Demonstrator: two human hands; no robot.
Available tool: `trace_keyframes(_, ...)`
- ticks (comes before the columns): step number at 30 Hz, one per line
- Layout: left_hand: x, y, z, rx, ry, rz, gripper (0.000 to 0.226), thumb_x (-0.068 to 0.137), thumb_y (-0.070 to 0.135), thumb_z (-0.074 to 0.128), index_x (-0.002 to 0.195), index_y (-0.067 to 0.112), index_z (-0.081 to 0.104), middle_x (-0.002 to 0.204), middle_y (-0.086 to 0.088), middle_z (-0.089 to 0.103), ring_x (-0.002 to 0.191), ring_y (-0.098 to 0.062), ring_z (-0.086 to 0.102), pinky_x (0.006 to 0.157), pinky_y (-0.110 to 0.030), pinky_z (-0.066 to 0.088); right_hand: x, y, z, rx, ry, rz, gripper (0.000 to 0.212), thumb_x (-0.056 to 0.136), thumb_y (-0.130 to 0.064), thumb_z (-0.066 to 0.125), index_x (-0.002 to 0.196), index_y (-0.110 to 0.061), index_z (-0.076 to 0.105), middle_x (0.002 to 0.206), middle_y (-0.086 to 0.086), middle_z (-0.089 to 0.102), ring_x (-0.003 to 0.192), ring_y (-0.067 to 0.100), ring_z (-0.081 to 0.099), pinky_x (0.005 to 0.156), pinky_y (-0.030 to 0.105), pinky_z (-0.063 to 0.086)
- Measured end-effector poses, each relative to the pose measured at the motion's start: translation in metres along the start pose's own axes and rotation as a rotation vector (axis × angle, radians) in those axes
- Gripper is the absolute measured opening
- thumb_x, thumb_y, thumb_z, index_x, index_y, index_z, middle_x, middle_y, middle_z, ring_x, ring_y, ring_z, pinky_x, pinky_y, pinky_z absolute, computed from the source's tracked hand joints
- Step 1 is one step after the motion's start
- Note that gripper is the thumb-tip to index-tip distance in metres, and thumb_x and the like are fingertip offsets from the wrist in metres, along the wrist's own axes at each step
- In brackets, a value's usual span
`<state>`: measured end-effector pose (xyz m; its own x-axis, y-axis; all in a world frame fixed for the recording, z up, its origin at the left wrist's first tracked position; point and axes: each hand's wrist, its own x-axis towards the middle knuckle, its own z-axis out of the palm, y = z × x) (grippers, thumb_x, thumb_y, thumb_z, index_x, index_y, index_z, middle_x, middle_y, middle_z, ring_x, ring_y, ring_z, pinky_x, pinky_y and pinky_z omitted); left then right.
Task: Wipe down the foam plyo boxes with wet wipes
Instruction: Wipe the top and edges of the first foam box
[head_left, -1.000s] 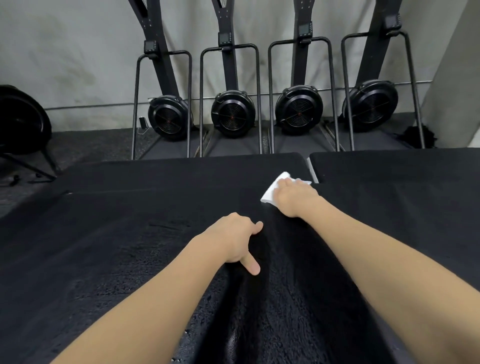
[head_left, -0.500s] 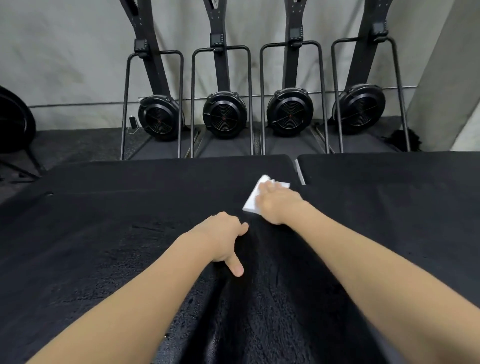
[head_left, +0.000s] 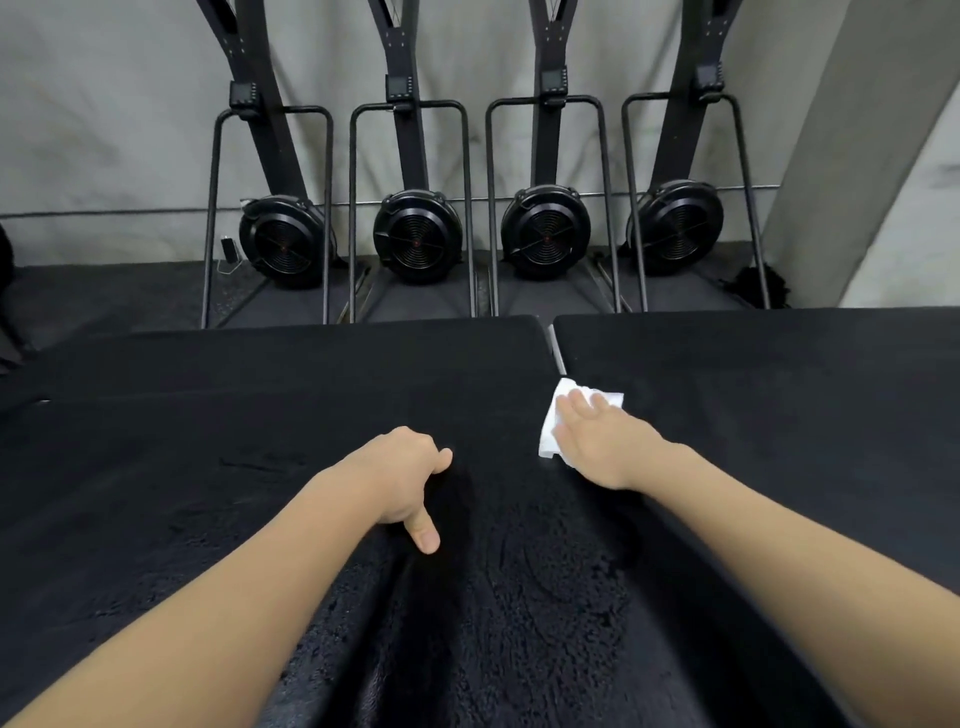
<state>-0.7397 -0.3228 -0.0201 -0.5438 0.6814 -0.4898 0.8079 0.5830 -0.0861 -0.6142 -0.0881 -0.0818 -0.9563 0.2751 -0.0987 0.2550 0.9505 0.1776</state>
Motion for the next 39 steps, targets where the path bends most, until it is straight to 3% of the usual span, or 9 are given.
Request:
trace_keyframes(4,-0.003,-0.001,0.001,-0.029,0.005,0.008,0.118,0.07,0.047,0.088,0.161,0.028,0.017,0.145,-0.005,0.05,0.131,-0.026,0.051,0.104,-0.038,0.048,0.006,0.02,-0.005,0.042,-0.063,0.144,0.048,0.102,-0.022,0.02,0.144,-0.002,0.032,0.153,0.024,0.02,0.14,0.042,0.023,0.111,0.056,0.032)
trace_keyframes(8,-0.003,0.002,-0.004,0.031,0.0,0.007,0.117,0.071,0.05,0.087,0.161,0.026,0.017,0.144,-0.003,0.049,0.134,-0.025,0.046,0.104,-0.037,0.047,-0.039,0.012,0.002,-0.067,-0.007,0.038,0.086,0.077,-0.022,-0.016,0.13,0.001,0.047,0.145,0.033,0.028,0.131,0.049,0.031,0.104,0.057,0.036)
trace_keyframes(13,-0.001,0.004,-0.004,0.025,-0.002,-0.012,0.118,0.069,0.048,0.089,0.161,0.026,0.018,0.14,-0.004,0.054,0.128,-0.025,0.053,0.102,-0.035,0.049,-0.083,-0.031,0.022,-0.085,0.047,-0.149,0.066,0.088,-0.017,0.004,0.115,0.013,0.057,0.134,0.046,0.04,0.124,0.064,0.038,0.101,0.067,0.039)
trace_keyframes(17,0.0,0.001,-0.001,0.011,0.007,-0.03,0.121,0.066,0.05,0.09,0.16,0.031,0.017,0.15,-0.005,0.045,0.134,-0.029,0.048,0.105,-0.039,0.047,-0.064,-0.017,0.012,0.098,0.056,0.015,0.087,0.087,-0.042,-0.015,0.148,0.002,0.028,0.159,0.027,0.015,0.148,0.041,0.015,0.119,0.05,0.024)
trace_keyframes(20,-0.002,0.002,-0.002,0.023,0.015,-0.028,0.12,0.067,0.051,0.089,0.161,0.031,0.016,0.153,-0.004,0.043,0.139,-0.028,0.043,0.107,-0.036,0.045,-0.06,0.003,0.006,0.065,0.012,0.063,0.106,0.068,-0.039,-0.027,0.148,0.003,0.028,0.158,0.027,0.014,0.145,0.04,0.018,0.116,0.048,0.026)
trace_keyframes(25,-0.002,0.007,-0.006,0.03,-0.01,-0.04,0.118,0.068,0.049,0.089,0.16,0.027,0.018,0.144,-0.005,0.051,0.126,-0.025,0.055,0.102,-0.034,0.049,-0.115,-0.005,0.023,-0.04,0.046,-0.083,0.074,0.091,-0.02,-0.006,0.121,0.012,0.054,0.142,0.043,0.036,0.134,0.059,0.034,0.109,0.062,0.035)
trace_keyframes(28,0.001,0.008,-0.007,0.033,0.0,-0.043,0.119,0.066,0.048,0.09,0.16,0.027,0.02,0.14,-0.006,0.054,0.124,-0.026,0.057,0.1,-0.034,0.05,-0.137,-0.027,0.027,0.039,0.03,-0.129,0.106,0.083,-0.039,-0.04,0.144,0.013,0.031,0.157,0.038,0.013,0.148,0.05,0.012,0.12,0.056,0.018)
trace_keyframes(32,0.0,0.007,-0.004,-0.008,0.014,-0.043,0.119,0.067,0.045,0.091,0.161,0.027,0.02,0.142,-0.008,0.053,0.132,-0.029,0.051,0.105,-0.036,0.047,-0.116,-0.021,0.016,0.215,0.013,0.073,0.092,0.084,-0.055,-0.018,0.157,-0.002,0.0,0.166,0.017,-0.003,0.154,0.028,-0.001,0.125,0.04,0.007)
trace_keyframes(39,-0.004,0.004,0.001,-0.045,0.051,-0.043,0.115,0.07,0.043,0.09,0.16,0.029,0.02,0.151,-0.008,0.048,0.139,-0.03,0.043,0.109,-0.038,0.043,-0.176,-0.026,0.024,0.166,-0.017,0.049,0.094,0.086,-0.051,-0.029,0.156,0.002,0.004,0.164,0.023,0.004,0.153,0.035,0.005,0.124,0.046,0.014)
